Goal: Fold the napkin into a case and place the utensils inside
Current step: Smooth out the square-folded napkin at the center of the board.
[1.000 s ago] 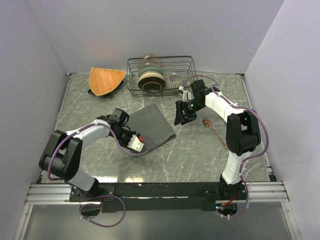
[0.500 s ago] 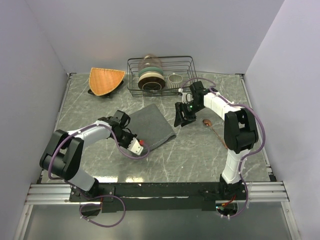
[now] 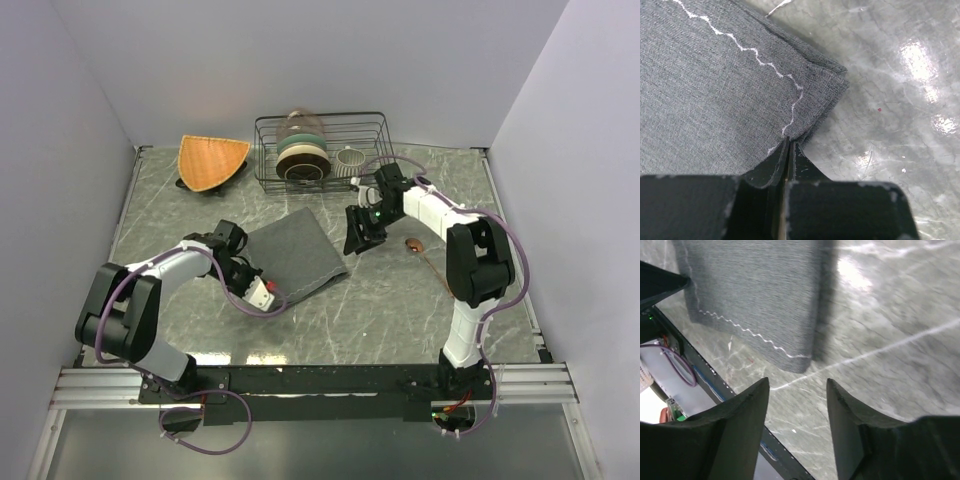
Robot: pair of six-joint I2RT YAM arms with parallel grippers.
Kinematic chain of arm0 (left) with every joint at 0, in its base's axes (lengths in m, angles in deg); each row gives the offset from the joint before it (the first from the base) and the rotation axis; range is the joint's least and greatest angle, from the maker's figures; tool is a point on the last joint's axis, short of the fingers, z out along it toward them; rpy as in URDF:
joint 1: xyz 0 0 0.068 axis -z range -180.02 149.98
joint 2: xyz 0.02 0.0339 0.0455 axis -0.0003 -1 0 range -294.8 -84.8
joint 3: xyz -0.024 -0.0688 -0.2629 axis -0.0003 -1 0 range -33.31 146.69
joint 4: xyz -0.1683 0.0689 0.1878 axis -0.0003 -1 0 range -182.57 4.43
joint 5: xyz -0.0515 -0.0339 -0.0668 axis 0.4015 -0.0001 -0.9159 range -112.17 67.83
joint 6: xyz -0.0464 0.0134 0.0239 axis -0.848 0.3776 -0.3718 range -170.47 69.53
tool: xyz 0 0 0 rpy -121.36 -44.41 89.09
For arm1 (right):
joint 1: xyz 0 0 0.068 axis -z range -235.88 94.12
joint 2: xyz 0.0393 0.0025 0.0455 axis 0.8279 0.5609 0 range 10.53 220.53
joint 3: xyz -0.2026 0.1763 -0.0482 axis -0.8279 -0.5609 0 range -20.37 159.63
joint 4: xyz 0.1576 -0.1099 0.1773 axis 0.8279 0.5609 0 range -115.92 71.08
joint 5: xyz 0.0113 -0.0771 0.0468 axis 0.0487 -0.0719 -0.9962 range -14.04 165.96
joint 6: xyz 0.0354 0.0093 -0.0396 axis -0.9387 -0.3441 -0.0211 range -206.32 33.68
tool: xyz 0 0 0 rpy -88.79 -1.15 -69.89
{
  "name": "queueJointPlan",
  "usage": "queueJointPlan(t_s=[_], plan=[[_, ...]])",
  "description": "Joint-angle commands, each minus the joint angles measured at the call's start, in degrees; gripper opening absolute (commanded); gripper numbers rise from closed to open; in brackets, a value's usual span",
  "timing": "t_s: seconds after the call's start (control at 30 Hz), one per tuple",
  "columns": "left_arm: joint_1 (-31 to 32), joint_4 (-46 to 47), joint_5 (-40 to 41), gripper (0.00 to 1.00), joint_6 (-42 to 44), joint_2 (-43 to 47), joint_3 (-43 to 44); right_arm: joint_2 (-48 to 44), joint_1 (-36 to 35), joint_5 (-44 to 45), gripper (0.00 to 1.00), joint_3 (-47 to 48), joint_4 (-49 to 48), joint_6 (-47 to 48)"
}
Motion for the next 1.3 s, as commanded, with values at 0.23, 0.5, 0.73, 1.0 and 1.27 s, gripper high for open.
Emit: queueJointPlan(t_s=[0.23, 0.5, 0.73, 1.0, 1.27], plan=[[-0.52, -4.20, -2.05, 0.06, 7.56, -1.59, -0.36, 2.75, -5.27, -8.11, 0.39, 0.84, -10.03, -7.05], [-1.22, -4.03, -2.57, 0.22, 4.75, -2.91, 0.08, 10.75, -4.48, -10.06, 0.27, -2.50, -13.82, -11.19], [-9.90, -8.93, -8.09, 0.55, -2.71, 2.70, 2.97, 12.35, -3.86, -9.00, 0.27, -4.26, -13.12, -10.49], [-18.54, 8.68, -19.09, 0.89, -57.18, 13.34, 13.87, -2.76, -3.69, -6.90, 0.74, 3.63, -9.06, -3.29], [-18.28, 54.20, -13.73, 0.99, -114.01, 21.44, 4.92, -17.80, -4.04, 7.94, 1.00, -3.63, -41.76, -12.80]])
